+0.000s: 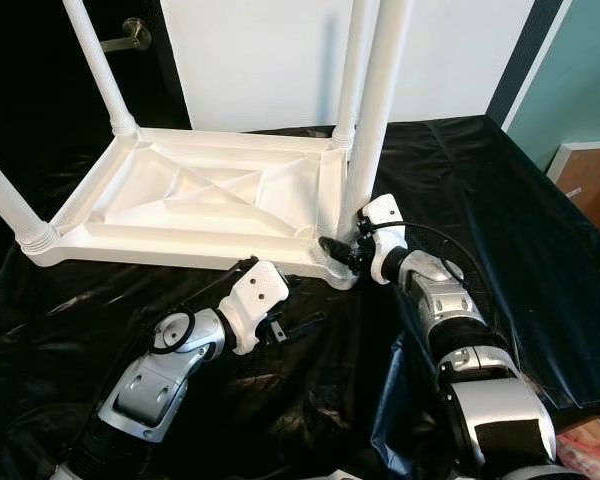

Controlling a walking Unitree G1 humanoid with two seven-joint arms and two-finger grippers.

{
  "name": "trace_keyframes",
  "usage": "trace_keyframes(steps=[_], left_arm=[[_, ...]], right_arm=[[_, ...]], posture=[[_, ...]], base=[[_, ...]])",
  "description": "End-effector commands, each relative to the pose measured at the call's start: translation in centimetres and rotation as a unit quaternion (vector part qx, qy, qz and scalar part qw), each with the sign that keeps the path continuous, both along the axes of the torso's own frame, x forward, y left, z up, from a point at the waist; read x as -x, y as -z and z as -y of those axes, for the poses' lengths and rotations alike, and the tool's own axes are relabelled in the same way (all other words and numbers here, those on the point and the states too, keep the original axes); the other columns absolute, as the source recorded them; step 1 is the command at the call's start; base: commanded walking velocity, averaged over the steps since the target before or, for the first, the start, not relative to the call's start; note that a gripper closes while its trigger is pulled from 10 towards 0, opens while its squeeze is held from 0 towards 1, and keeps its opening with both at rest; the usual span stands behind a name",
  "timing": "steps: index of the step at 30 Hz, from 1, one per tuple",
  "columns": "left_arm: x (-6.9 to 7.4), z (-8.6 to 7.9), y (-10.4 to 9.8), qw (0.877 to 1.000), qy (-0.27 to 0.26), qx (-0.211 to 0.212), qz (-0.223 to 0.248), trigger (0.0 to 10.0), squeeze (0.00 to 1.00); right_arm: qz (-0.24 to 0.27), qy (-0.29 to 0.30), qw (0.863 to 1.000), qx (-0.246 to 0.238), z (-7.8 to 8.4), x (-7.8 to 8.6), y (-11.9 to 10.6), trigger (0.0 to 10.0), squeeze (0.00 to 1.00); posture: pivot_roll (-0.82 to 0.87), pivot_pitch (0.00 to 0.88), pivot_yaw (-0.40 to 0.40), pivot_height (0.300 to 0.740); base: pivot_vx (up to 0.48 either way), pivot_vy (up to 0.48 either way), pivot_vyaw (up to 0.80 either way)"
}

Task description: Building children table

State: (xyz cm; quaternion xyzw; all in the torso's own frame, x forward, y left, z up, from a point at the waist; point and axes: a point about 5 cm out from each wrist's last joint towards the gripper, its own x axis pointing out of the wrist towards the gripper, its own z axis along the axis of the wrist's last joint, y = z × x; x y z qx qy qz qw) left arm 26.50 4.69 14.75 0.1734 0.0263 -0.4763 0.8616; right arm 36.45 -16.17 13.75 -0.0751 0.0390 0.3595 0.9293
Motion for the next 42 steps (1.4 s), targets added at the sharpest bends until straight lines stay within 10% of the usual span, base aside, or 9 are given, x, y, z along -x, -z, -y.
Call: trace_keyframes(steps=[1, 8, 9, 22, 24, 27, 42], left_arm=[[-0.2, -0.5, -0.1, 0.999, -0.044, 0.002, 0.011, 10.0, 0.00], [-0.2, -0.6, -0.1, 0.999, -0.047, 0.003, 0.011, 10.0, 0.00], [-0.3, -0.5, -0.2, 0.999, -0.046, 0.003, 0.013, 10.0, 0.00], [-0.3, -0.2, -0.1, 0.999, -0.036, 0.005, 0.012, 10.0, 0.00], [-0.2, 0.0, -0.1, 0.999, -0.032, 0.004, 0.012, 10.0, 0.00], [-0.1, 0.3, 0.0, 1.000, -0.023, 0.006, 0.009, 10.0, 0.00], [0.2, 0.5, 0.3, 1.000, -0.016, 0.007, 0.003, 10.0, 0.00]], right_arm=[[-0.028, -0.028, 0.999, 0.022, -0.3, 0.4, 1.1, 0.0, 0.00], [-0.042, -0.039, 0.998, 0.028, 0.0, 0.6, 1.8, 0.0, 0.00], [-0.048, -0.020, 0.999, 0.010, -0.1, 0.4, 1.8, 10.0, 0.00], [-0.060, 0.112, 0.992, -0.021, -1.3, -0.2, 1.6, 10.0, 0.00], [-0.060, 0.164, 0.984, -0.042, -2.0, -0.1, 1.5, 10.0, 0.00], [-0.078, 0.340, 0.930, -0.112, -4.0, 2.0, 1.7, 10.0, 0.00], [-0.082, 0.377, 0.913, -0.132, -6.9, 4.3, 1.0, 10.0, 0.00]], posture=[[0.05, 0.026, -0.042, 0.740], [0.05, 0.025, -0.042, 0.740], [0.04, 0.025, -0.040, 0.740], [0.01, 0.023, -0.034, 0.740], [0.00, 0.023, -0.031, 0.740], [-0.01, 0.022, -0.028, 0.740], [-0.01, 0.024, -0.028, 0.740]], base=[[0.000, 0.000, 0.00], [0.000, 0.000, 0.00], [0.000, 0.000, 0.00], [0.000, 0.000, 0.00], [0.000, 0.000, 0.00], [0.000, 0.000, 0.00], [0.000, 0.000, 0.00]])
